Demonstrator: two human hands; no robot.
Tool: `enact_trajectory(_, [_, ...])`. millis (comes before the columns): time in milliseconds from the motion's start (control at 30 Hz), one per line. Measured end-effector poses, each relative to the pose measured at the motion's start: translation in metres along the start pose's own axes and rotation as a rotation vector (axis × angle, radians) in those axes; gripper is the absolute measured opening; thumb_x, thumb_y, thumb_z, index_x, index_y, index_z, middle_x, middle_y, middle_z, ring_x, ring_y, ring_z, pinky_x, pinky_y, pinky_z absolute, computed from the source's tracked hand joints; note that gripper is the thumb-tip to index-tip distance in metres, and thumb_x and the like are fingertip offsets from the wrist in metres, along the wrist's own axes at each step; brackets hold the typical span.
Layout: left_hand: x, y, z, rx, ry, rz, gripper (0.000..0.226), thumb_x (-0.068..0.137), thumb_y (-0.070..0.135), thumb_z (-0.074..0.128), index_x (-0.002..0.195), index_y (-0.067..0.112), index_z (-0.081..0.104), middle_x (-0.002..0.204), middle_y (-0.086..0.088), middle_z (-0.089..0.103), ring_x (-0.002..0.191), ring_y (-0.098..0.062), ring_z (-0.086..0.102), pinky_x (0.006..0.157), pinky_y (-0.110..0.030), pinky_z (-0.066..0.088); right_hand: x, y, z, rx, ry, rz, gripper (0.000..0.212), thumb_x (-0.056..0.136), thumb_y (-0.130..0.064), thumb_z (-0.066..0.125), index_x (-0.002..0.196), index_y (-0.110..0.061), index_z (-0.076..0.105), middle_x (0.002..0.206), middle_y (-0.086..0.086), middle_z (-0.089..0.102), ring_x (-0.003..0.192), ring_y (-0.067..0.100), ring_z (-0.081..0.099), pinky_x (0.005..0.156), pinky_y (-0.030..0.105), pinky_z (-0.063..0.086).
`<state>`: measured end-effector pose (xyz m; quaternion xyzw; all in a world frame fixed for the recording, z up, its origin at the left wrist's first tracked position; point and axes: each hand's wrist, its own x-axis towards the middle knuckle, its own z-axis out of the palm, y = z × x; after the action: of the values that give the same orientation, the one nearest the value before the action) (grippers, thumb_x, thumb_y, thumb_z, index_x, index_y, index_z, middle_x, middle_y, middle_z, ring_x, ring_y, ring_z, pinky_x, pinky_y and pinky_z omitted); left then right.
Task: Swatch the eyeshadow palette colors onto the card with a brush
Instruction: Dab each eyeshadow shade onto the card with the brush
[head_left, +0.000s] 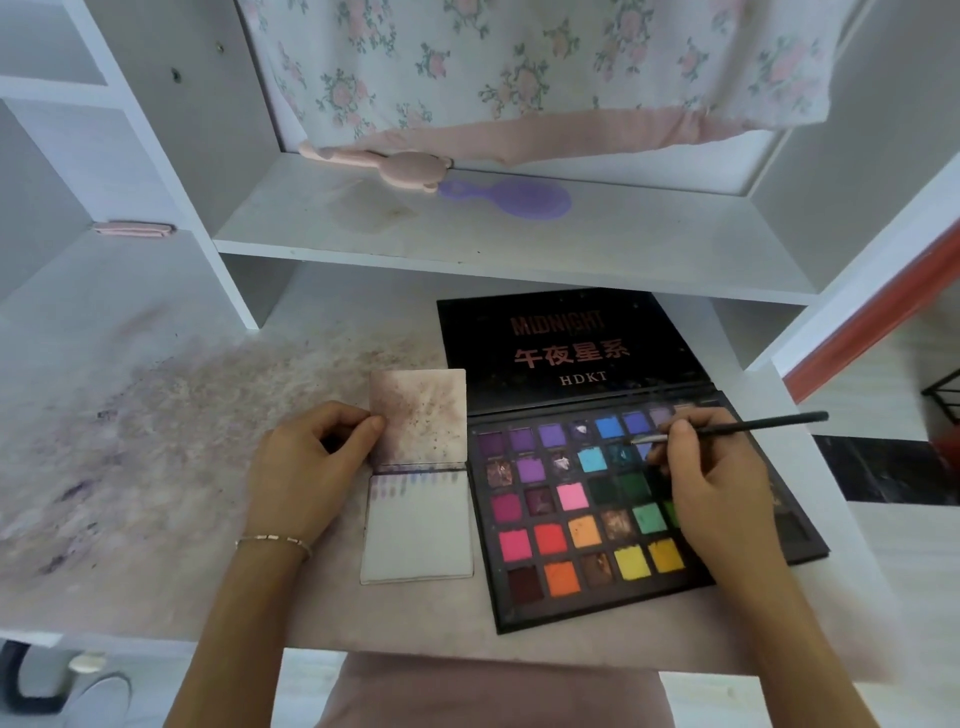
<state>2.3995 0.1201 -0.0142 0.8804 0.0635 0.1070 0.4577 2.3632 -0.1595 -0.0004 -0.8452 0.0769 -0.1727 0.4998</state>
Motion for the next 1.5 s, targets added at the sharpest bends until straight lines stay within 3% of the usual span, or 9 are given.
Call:
enact_trajectory(133, [-0.001,-0.001,0.0,0.006,0.003,0.012,0.025,0.079,0.02,0.067,0.064,0.039,0.059,0.07,0.017,0.064,0.071,-0.004,0.059,0.066,-0.025,0.045,0.002,0.005,0.001,-0.081,-0.018,0.013,0.014,0.092,-0.013,0.043,0.084,-0.012,0.056,0.071,-0.006,0.061,0.068,-0.005,0.059,0.052,0.004,0.042])
enact_trajectory(333, [0.0,-0.003,0.0,0.022,0.013,0.019,0.026,0.079,0.021,0.067,0.063,0.04,0.058,0.07,0.019,0.063,0.07,-0.003,0.059,0.063,-0.021,0.044,0.002,0.003,0.002,-0.091,-0.059,-0.005,0.027,0.091,-0.009,0.045,0.075,-0.032,0.046,0.071,-0.006,0.061,0.072,0.0,0.058,0.057,0.0,0.041])
enact_trajectory(567, [-0.001,-0.003,0.001,0.016,0.013,0.029,0.027,0.08,0.021,0.066,0.063,0.04,0.057,0.07,0.017,0.063,0.07,-0.006,0.059,0.063,-0.022,0.043,0.003,0.002,0.003,-0.14,-0.077,-0.023,0.03,0.091,-0.009,0.046,0.073,-0.033,0.044,0.071,-0.009,0.058,0.072,-0.001,0.057,0.05,0.009,0.042])
enact_trajectory(1000, [-0.001,-0.003,0.001,0.016,0.015,0.031,0.026,0.079,0.021,0.067,0.063,0.039,0.058,0.069,0.016,0.063,0.069,-0.007,0.058,0.062,-0.023,0.043,0.003,0.001,0.003,-0.12,-0.076,-0.038,0.031,0.091,-0.007,0.046,0.074,-0.033,0.043,0.072,-0.008,0.058,0.072,0.0,0.058,0.057,0.003,0.044])
enact_trajectory(1167, [-0.001,-0.003,0.001,0.019,0.009,0.039,0.025,0.079,0.021,0.067,0.064,0.039,0.058,0.069,0.016,0.063,0.069,-0.008,0.059,0.064,-0.025,0.043,0.002,0.002,0.003,-0.138,-0.065,-0.029,0.031,0.09,-0.008,0.046,0.073,-0.034,0.043,0.071,-0.009,0.058,0.071,-0.001,0.057,0.051,0.008,0.043])
enact_trajectory(1300, [0.0,-0.003,0.001,0.022,0.012,0.033,0.026,0.079,0.022,0.067,0.064,0.04,0.058,0.069,0.017,0.062,0.069,-0.007,0.059,0.063,-0.024,0.043,0.001,0.001,0.002,-0.083,-0.027,-0.036,0.031,0.09,-0.006,0.045,0.075,-0.033,0.045,0.07,-0.005,0.06,0.071,0.002,0.06,0.057,0.002,0.044])
enact_trajectory(1500, [0.0,-0.003,0.002,0.002,0.011,0.025,0.027,0.079,0.02,0.068,0.063,0.039,0.058,0.069,0.016,0.063,0.069,-0.008,0.06,0.065,-0.026,0.044,-0.006,-0.008,0.011,0.039,-0.038,-0.027,0.026,0.089,-0.009,0.046,0.077,-0.032,0.047,0.07,-0.006,0.06,0.07,0.001,0.061,0.058,0.01,0.048])
